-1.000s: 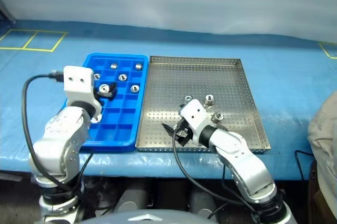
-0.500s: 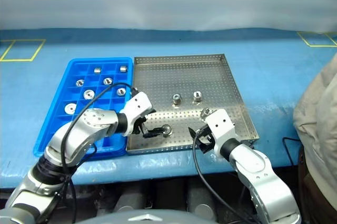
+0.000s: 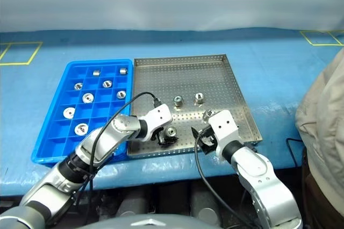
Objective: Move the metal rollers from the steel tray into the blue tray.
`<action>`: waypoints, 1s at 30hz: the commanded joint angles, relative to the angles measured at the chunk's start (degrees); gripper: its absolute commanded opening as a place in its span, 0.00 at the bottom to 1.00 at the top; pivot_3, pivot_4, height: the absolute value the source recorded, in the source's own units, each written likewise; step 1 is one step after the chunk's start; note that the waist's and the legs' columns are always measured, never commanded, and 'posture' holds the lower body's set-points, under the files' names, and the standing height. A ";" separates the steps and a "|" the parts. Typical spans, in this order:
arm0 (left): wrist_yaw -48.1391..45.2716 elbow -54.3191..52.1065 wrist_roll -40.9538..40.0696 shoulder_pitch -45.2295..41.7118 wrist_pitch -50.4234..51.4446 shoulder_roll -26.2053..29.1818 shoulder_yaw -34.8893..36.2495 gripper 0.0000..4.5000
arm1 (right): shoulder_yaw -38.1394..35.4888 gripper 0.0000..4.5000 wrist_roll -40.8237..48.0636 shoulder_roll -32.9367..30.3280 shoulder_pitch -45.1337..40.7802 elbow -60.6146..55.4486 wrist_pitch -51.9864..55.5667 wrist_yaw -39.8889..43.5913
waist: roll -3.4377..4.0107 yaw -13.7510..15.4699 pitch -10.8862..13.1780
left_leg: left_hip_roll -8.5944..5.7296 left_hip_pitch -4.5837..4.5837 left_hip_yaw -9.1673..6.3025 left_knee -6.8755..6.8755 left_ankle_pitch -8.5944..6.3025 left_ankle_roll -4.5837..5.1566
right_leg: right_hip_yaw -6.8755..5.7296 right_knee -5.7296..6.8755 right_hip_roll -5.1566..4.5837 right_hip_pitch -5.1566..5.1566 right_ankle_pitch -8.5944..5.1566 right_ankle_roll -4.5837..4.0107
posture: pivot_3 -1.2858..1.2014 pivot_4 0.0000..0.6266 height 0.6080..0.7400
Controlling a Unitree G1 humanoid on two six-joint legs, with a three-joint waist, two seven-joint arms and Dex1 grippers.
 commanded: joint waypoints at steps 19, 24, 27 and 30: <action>13.68 -8.11 0.90 6.85 3.71 -7.41 16.16 0.40 | 2.93 1.00 0.25 -0.30 -6.01 2.85 -1.13 2.80 | 0.00 1.22 0.00 | -0.02 -0.02 0.00 0.05 -0.01 0.02 | 0.02 -0.01 -0.03 0.02 0.07 0.11 | 0.52 0.24 1.00; 26.23 -16.10 3.85 12.19 6.95 -13.59 27.33 0.40 | 5.69 1.00 0.94 -0.13 -9.85 5.39 -2.13 5.59 | 0.00 1.57 0.00 | 0.00 0.01 -0.01 0.05 -0.01 0.02 | 0.03 0.01 0.00 0.04 0.10 0.15 | 0.56 0.24 1.00; 31.53 -22.15 5.12 16.40 9.00 -17.77 30.63 0.40 | 7.59 1.00 1.28 0.32 -13.01 8.08 -3.38 7.74 | 0.00 2.70 -0.01 | -0.02 0.00 -0.05 0.05 0.00 0.02 | 0.01 0.00 0.00 0.07 0.13 0.18 | 0.58 0.24 1.00; 38.36 -27.91 9.02 21.36 10.10 -21.43 31.88 0.40 | 10.71 1.00 1.54 1.72 -17.35 12.21 -5.14 10.32 | -0.02 4.09 0.00 | -0.06 0.00 -0.06 0.05 0.00 0.02 | 0.01 -0.02 -0.02 0.09 0.14 0.19 | 0.61 0.24 1.00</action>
